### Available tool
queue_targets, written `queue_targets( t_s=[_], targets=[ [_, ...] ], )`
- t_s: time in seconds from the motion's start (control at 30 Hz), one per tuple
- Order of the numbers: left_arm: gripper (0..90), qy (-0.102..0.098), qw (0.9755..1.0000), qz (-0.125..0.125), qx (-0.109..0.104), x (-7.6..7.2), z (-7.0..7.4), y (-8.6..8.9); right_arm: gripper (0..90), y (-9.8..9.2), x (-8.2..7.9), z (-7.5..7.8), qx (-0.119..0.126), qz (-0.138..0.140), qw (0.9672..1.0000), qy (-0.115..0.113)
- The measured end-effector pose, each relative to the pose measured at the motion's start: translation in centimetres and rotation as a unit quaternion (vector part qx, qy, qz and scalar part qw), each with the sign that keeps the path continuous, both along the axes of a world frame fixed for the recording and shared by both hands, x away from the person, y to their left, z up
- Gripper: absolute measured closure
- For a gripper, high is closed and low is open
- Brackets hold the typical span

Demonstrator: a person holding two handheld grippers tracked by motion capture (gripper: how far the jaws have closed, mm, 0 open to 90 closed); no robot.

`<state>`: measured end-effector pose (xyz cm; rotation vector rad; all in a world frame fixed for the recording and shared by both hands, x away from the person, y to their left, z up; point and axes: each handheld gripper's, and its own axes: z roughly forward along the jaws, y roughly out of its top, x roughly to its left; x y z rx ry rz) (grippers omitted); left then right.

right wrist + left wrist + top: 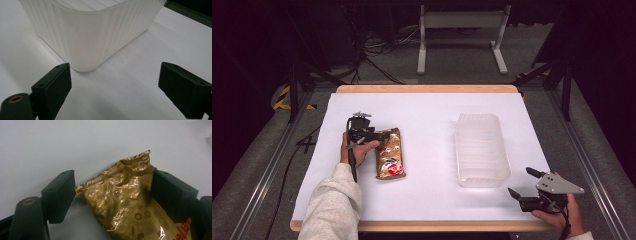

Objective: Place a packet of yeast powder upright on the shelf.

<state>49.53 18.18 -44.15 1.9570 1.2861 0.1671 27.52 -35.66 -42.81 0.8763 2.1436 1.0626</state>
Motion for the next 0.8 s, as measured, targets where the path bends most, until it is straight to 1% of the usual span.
queue_targets(
  t_s=[0.03,0.07,0.13,0.2,0.23,0.27,0.3,0.33,0.37,0.4,0.43,0.47,0.5,0.53,0.57,0.6,0.63,0.67,0.7,0.8],
  targets=[
    [22.3,0.005,1.0000,-0.002,0.004,0.1,-0.2,-0.1,11.8,0.0,0.0,0.0,-0.001,0.000,1.0000,0.001],
    [23.2,0.009,0.9999,-0.005,-0.003,0.2,-0.3,-0.1,11.8,-0.1,0.1,0.0,0.001,-0.001,1.0000,0.001],
    [23.3,0.009,0.9999,-0.005,-0.002,0.2,-0.3,-0.1,11.8,-0.2,0.1,0.0,0.003,-0.001,1.0000,0.002],
    [25.5,0.009,0.9999,-0.008,0.001,0.3,-0.3,-0.1,11.8,-0.2,0.1,0.0,0.003,-0.002,1.0000,0.003],
    [25.5,0.012,0.9999,-0.006,-0.004,0.3,-0.3,0.0,11.8,-0.2,0.1,0.0,0.003,-0.002,1.0000,0.003],
    [28.7,0.013,0.9999,-0.004,-0.006,0.4,-0.3,0.3,11.8,-0.2,0.1,0.0,0.002,-0.002,1.0000,0.004],
    [35.3,0.012,0.9999,0.003,-0.009,0.4,-0.3,0.4,11.8,-0.1,0.1,0.0,0.001,-0.001,1.0000,0.004],
    [40.0,0.010,0.9999,0.004,-0.005,0.4,-0.4,0.6,11.8,-0.1,0.1,0.0,0.001,0.000,1.0000,0.004],
    [53.3,0.007,1.0000,0.002,0.001,0.4,-0.4,0.6,11.8,0.0,0.1,0.0,-0.001,0.001,1.0000,0.003],
    [61.1,0.001,0.9999,0.004,0.012,0.4,-0.5,0.6,11.8,0.0,0.1,0.0,-0.001,0.003,1.0000,0.002],
    [65.4,0.000,0.9998,0.003,0.022,0.5,-0.4,0.6,11.8,0.0,0.1,0.0,-0.002,0.003,1.0000,0.004],
    [68.8,0.000,0.9997,0.002,0.026,0.5,-0.4,0.6,11.8,0.0,0.2,0.0,-0.001,0.004,1.0000,0.005],
    [69.4,0.001,0.9996,0.001,0.029,0.5,-0.3,0.5,11.8,0.1,0.2,0.0,0.000,0.003,1.0000,0.005],
    [71.3,-0.003,0.9993,-0.001,0.036,0.4,-0.3,0.3,11.8,0.1,0.2,0.0,0.000,0.003,1.0000,0.005],
    [78.9,-0.002,0.9993,-0.007,0.036,0.4,-0.3,0.2,11.8,0.2,0.2,-0.1,-0.001,0.004,1.0000,0.006],
    [80.9,-0.004,0.9992,-0.007,0.040,0.3,-0.3,-0.1,11.8,0.2,0.3,-0.1,-0.003,0.006,1.0000,0.006],
    [83.1,-0.006,0.9988,-0.013,0.046,0.3,-0.2,-0.2,11.8,0.3,0.2,-0.1,-0.005,0.007,0.9999,0.008],
    [84.4,-0.008,0.9988,-0.017,0.044,0.2,-0.1,-0.3,11.8,0.3,0.2,-0.1,-0.006,0.008,0.9999,0.007],
    [85.2,-0.006,0.9991,-0.023,0.036,0.2,0.0,-0.1,11.8,0.3,0.2,-0.1,-0.006,0.008,0.9999,0.007],
    [86.0,-0.023,0.9994,-0.016,0.019,-0.2,0.6,0.4,11.8,0.1,0.2,-0.1,0.000,0.004,1.0000,0.007]
  ],
)
